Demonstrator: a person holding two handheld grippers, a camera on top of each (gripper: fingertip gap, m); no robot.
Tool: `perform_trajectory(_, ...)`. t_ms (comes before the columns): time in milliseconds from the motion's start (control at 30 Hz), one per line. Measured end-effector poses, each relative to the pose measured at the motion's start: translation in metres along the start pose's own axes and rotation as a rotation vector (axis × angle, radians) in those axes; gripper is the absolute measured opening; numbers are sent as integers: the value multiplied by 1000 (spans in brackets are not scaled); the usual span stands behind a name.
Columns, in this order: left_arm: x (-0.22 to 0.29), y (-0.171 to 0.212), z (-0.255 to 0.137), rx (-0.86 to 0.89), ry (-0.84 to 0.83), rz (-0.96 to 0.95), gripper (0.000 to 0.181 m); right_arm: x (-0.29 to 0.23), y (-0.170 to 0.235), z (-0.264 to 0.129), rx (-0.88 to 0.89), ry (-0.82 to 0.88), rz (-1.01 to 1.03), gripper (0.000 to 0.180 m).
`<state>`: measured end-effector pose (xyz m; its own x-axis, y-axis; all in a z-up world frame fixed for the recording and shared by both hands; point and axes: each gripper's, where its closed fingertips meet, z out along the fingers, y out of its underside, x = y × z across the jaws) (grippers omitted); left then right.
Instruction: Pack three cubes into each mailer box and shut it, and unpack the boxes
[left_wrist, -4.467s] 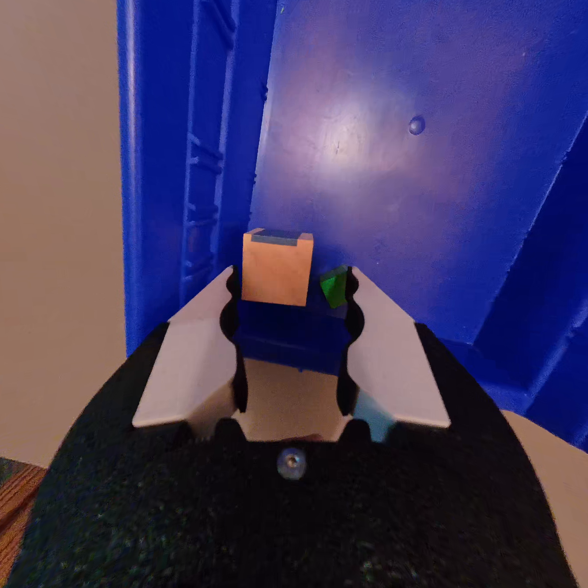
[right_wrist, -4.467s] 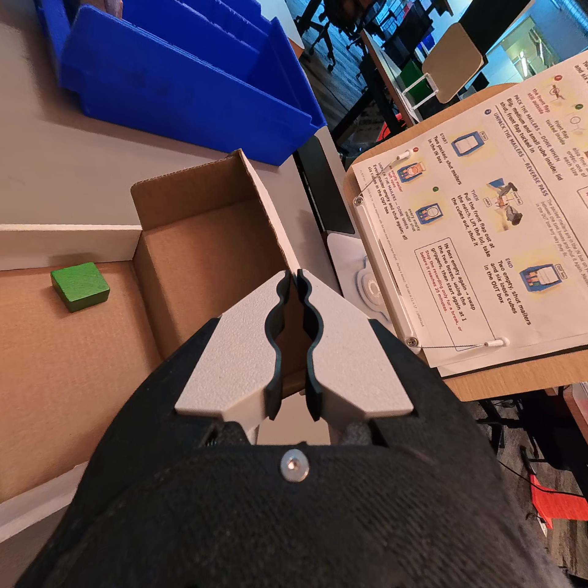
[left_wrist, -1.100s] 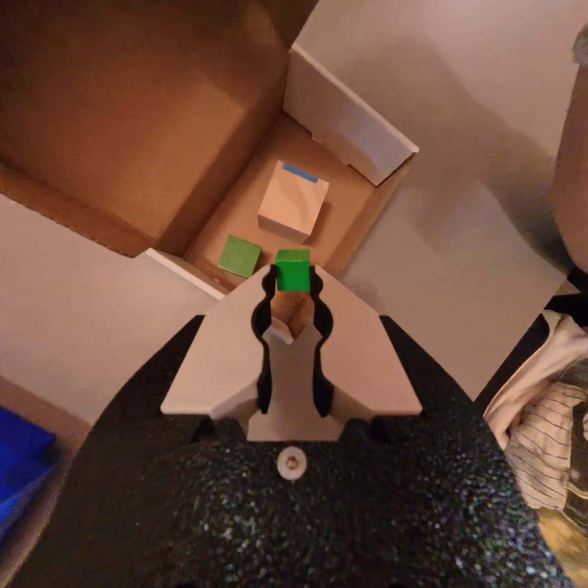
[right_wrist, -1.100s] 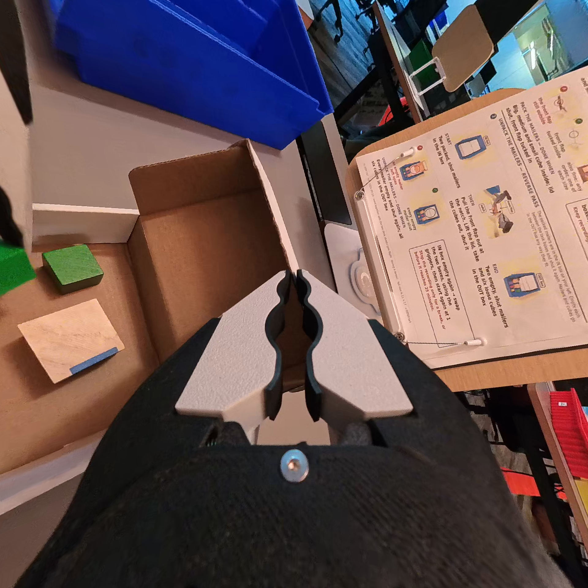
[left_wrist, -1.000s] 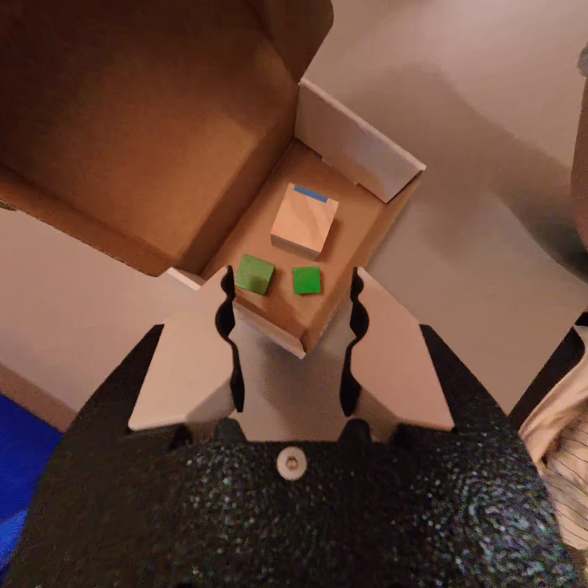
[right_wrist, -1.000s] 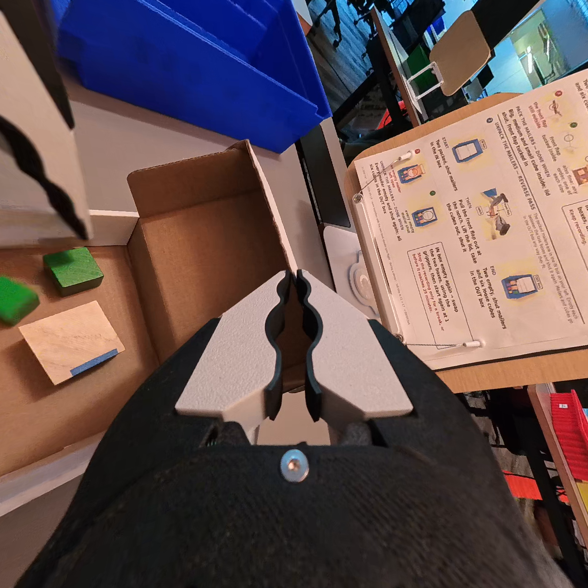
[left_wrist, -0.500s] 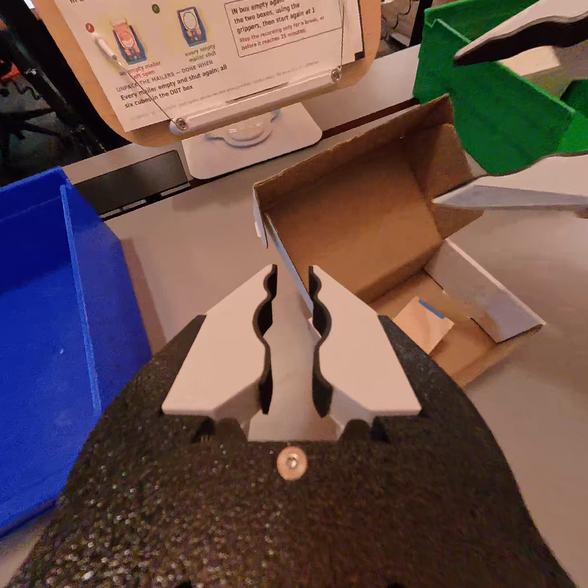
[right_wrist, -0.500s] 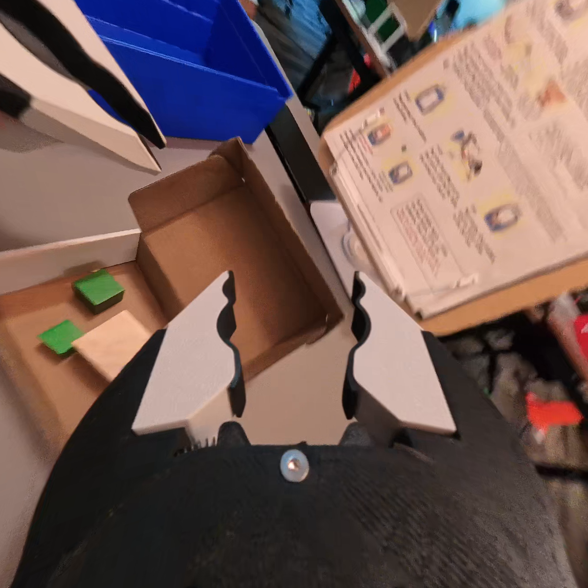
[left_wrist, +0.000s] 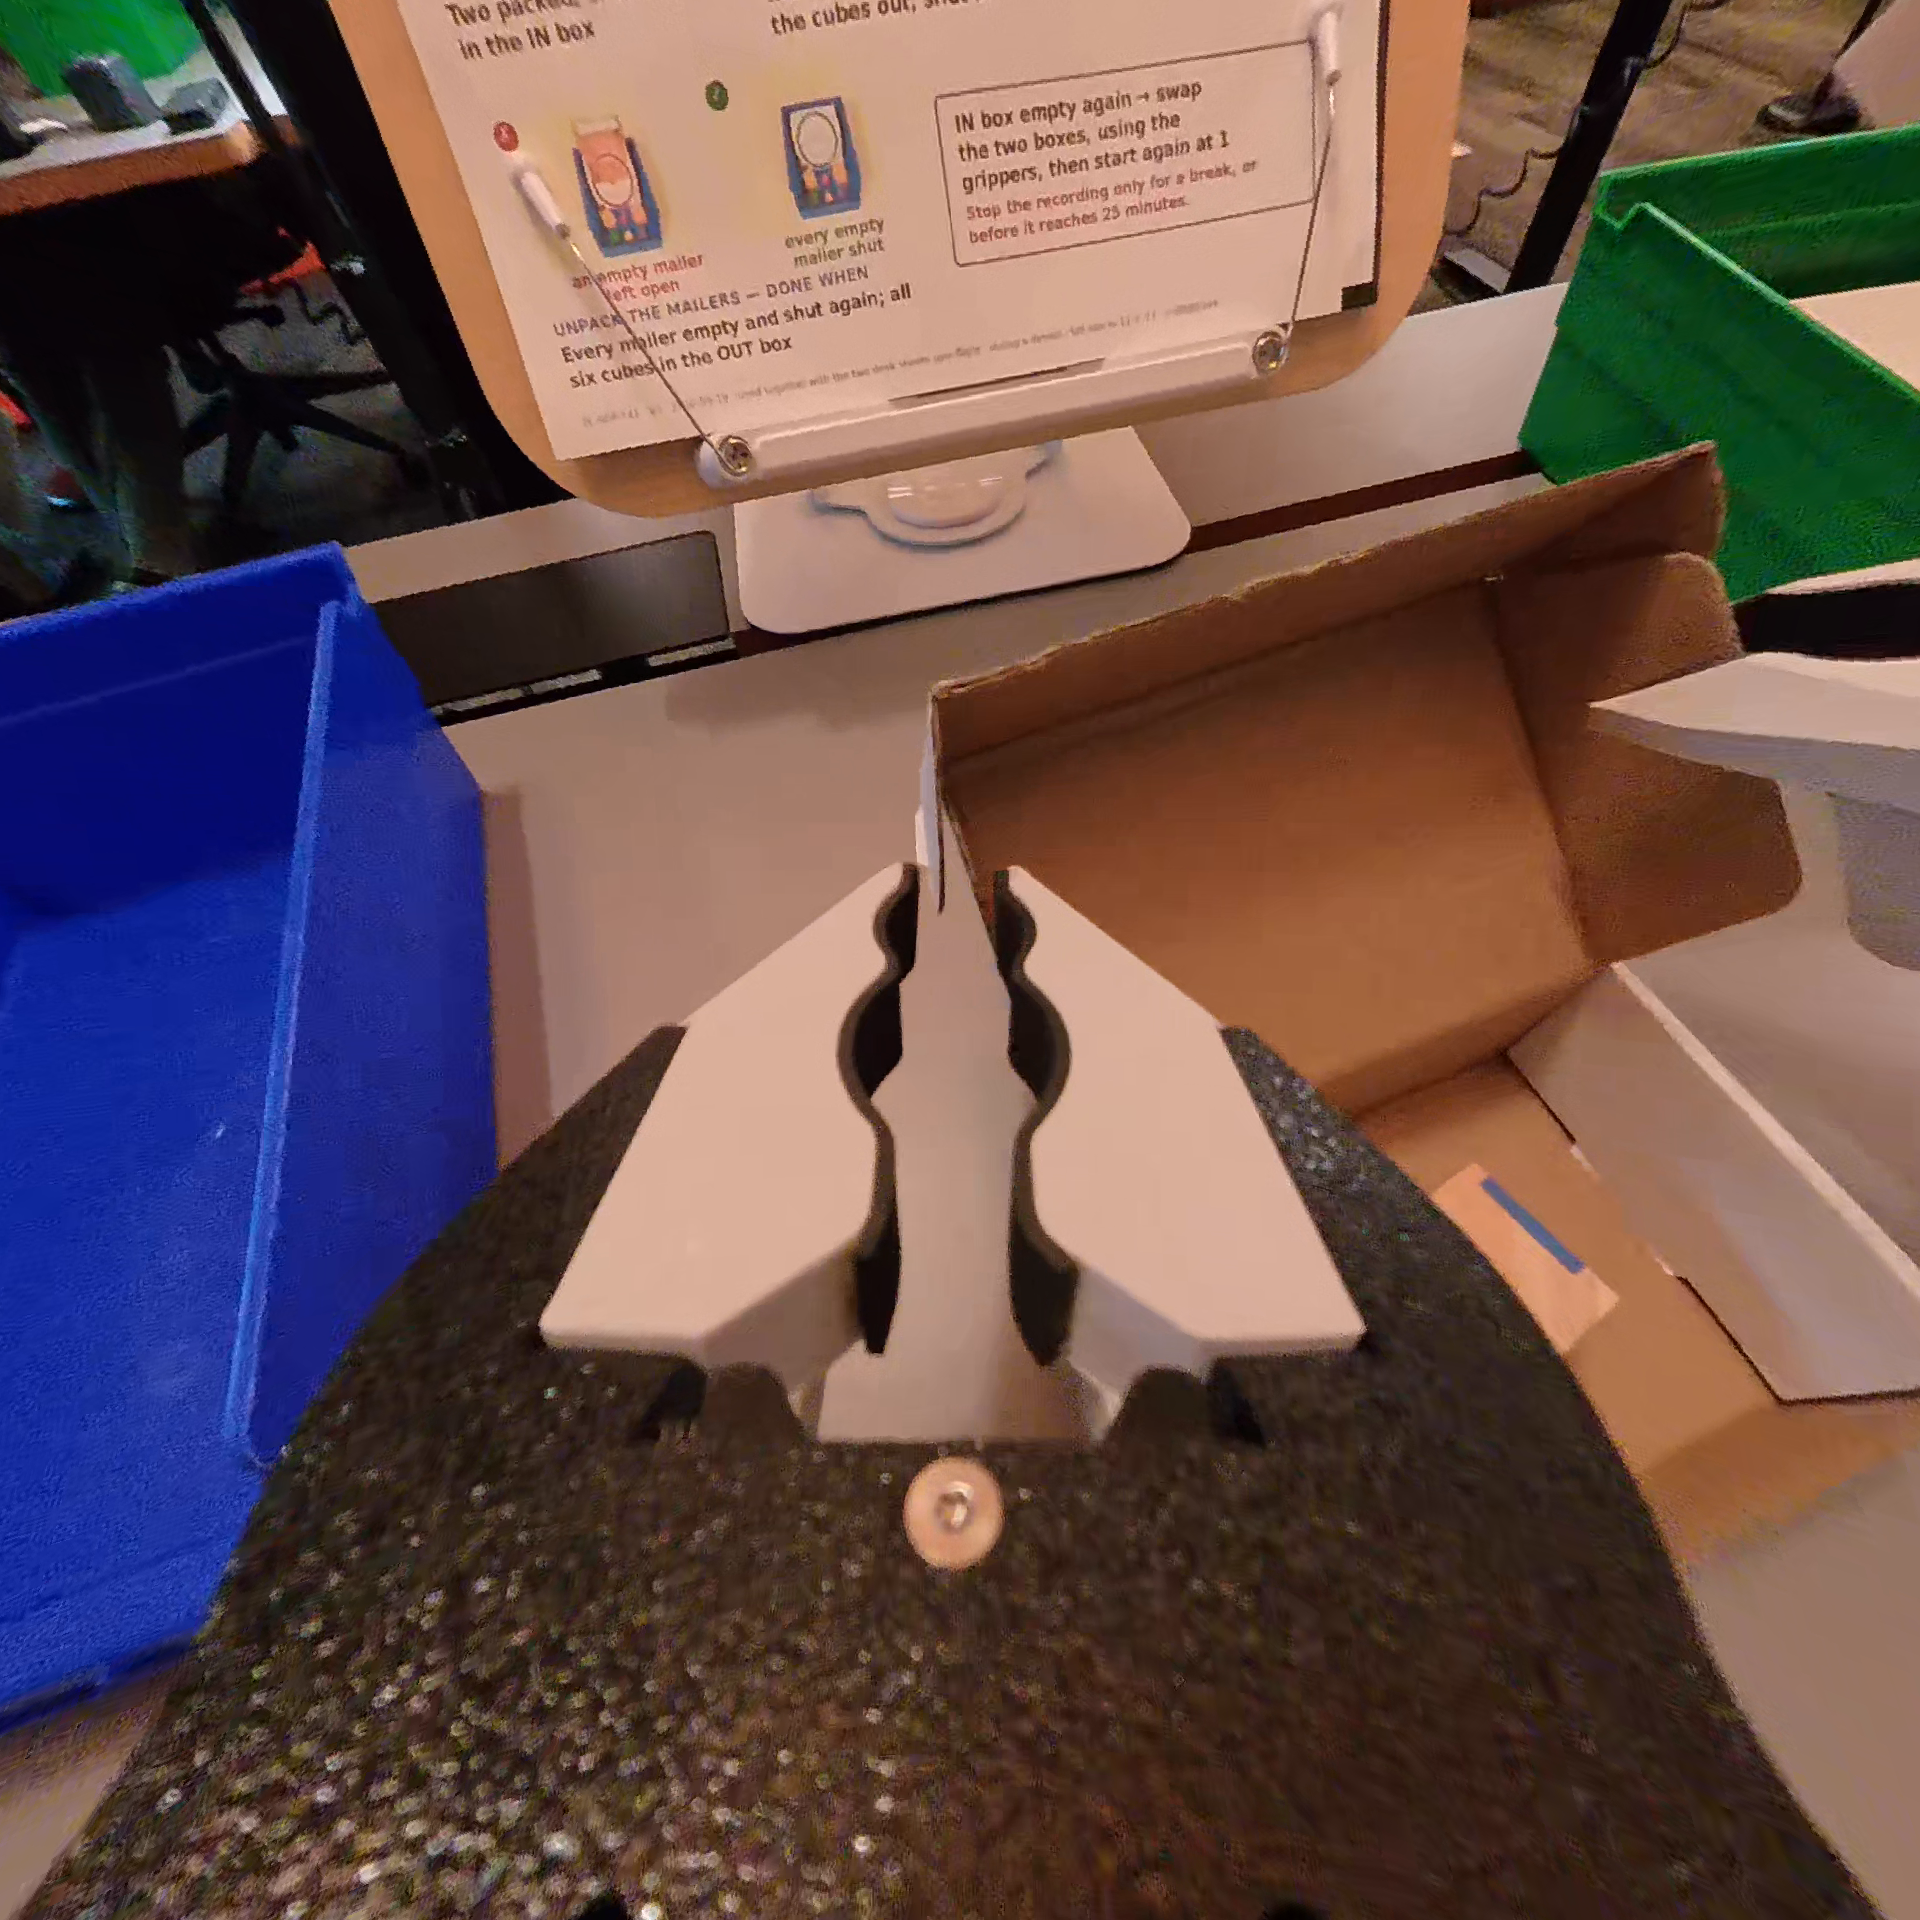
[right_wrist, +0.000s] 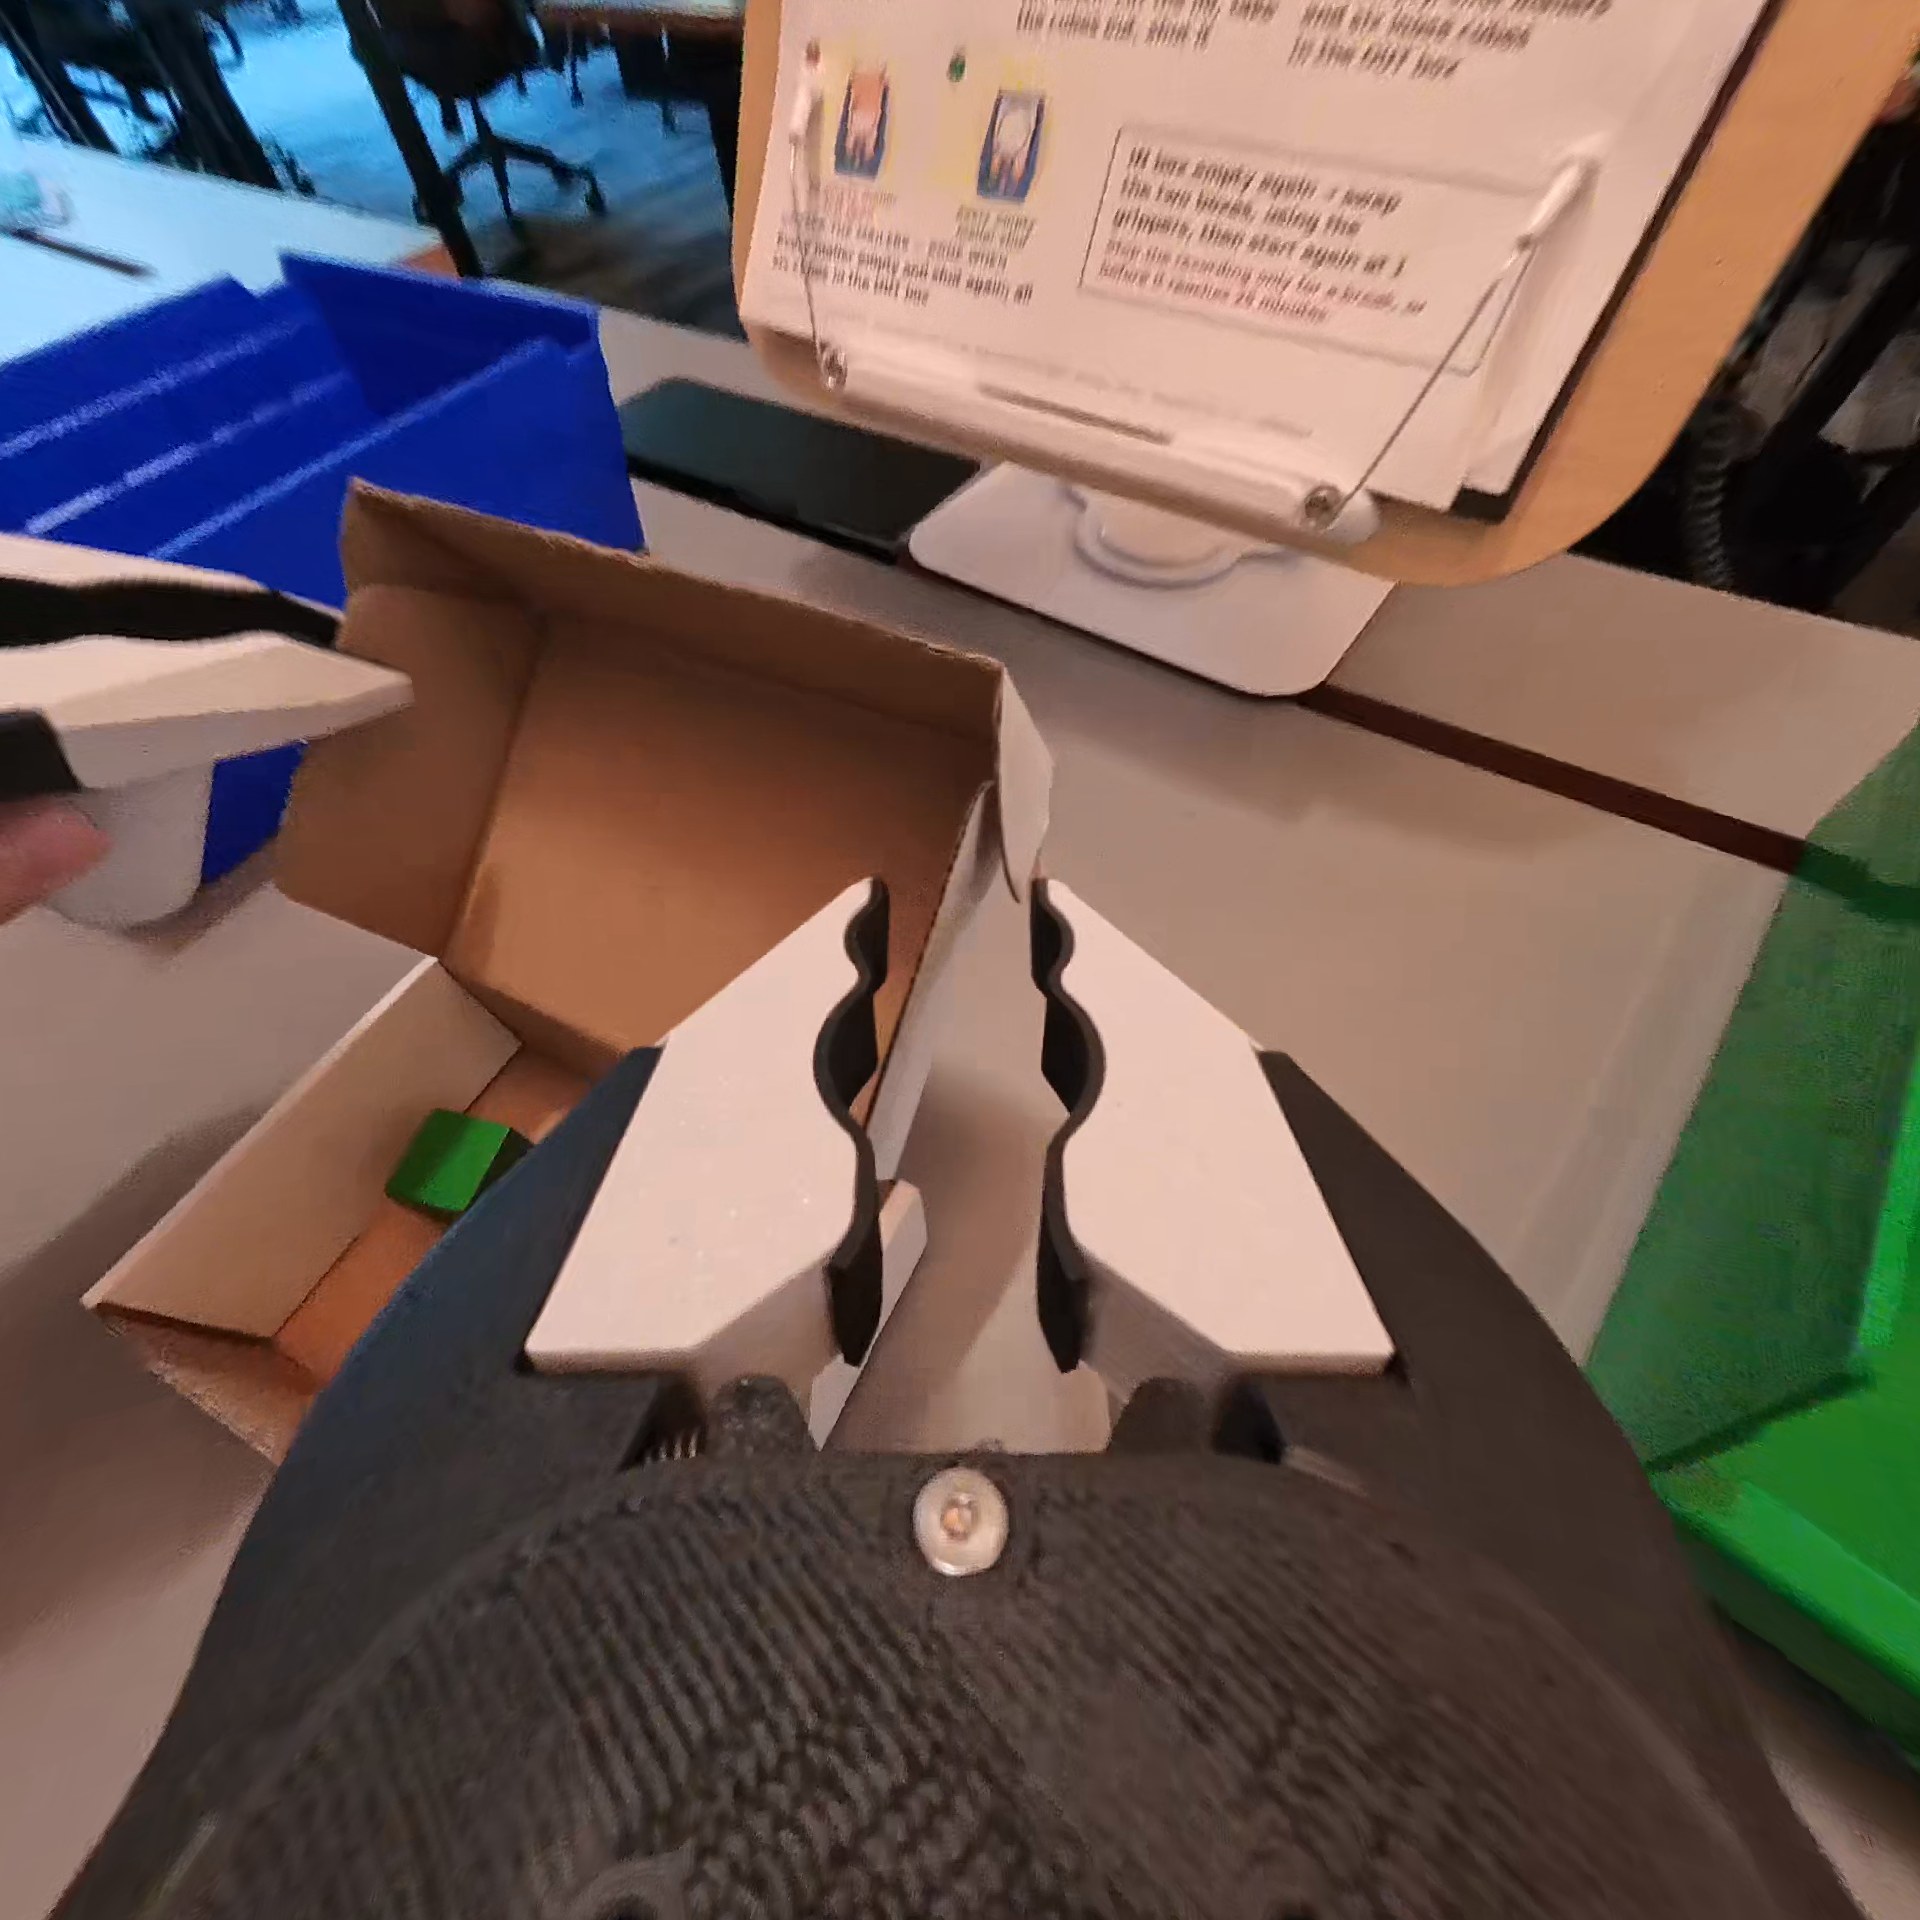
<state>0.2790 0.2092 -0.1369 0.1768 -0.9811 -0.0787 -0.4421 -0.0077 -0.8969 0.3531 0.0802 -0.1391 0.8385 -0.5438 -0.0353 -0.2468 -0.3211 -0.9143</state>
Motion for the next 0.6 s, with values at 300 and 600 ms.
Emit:
perform_trajectory(300,15,-9,-18,213,-76,138,3,-4,-2,-16,184,188,-81,5)
perform_trajectory(600,35,23,-64,400,-130,178,3,-30,22,-61,326,345,-218,3)
